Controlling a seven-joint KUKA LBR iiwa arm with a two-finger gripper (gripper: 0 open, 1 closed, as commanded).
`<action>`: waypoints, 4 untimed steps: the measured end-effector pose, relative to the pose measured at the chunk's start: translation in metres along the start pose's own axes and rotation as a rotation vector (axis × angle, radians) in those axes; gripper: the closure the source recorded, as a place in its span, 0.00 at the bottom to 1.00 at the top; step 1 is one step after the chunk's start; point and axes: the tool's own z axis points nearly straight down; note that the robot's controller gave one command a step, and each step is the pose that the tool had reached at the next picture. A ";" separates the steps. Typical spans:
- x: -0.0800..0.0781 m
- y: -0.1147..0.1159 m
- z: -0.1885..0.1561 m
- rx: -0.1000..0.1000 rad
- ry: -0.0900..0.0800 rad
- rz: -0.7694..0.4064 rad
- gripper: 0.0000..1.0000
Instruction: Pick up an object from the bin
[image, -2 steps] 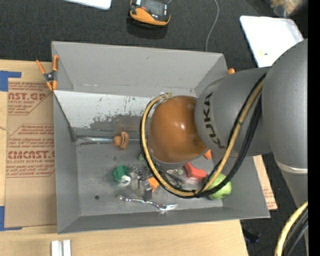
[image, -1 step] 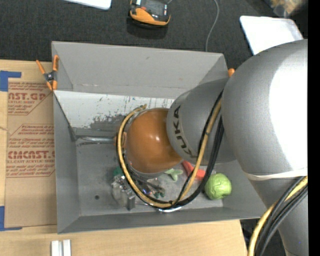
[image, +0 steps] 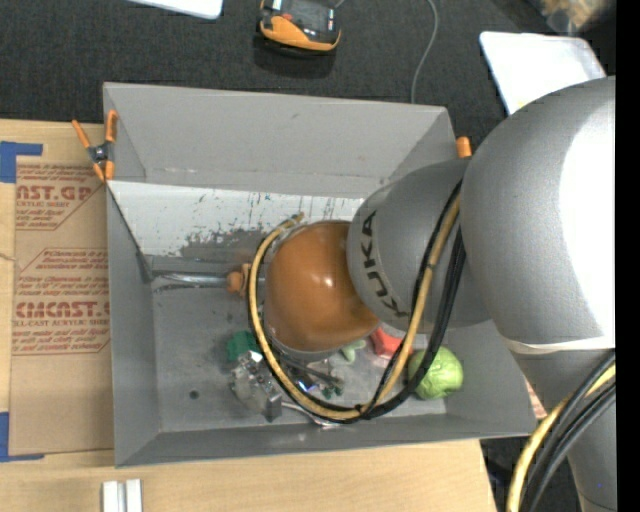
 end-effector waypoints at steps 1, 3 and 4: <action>-0.005 -0.022 -0.005 -0.002 0.000 -0.288 1.00; -0.004 -0.047 0.012 -0.003 -0.001 -0.217 1.00; 0.015 -0.032 0.012 -0.004 -0.006 -0.239 0.00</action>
Offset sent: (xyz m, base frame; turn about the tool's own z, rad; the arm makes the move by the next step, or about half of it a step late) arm 0.0165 -0.0532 -0.0084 0.0841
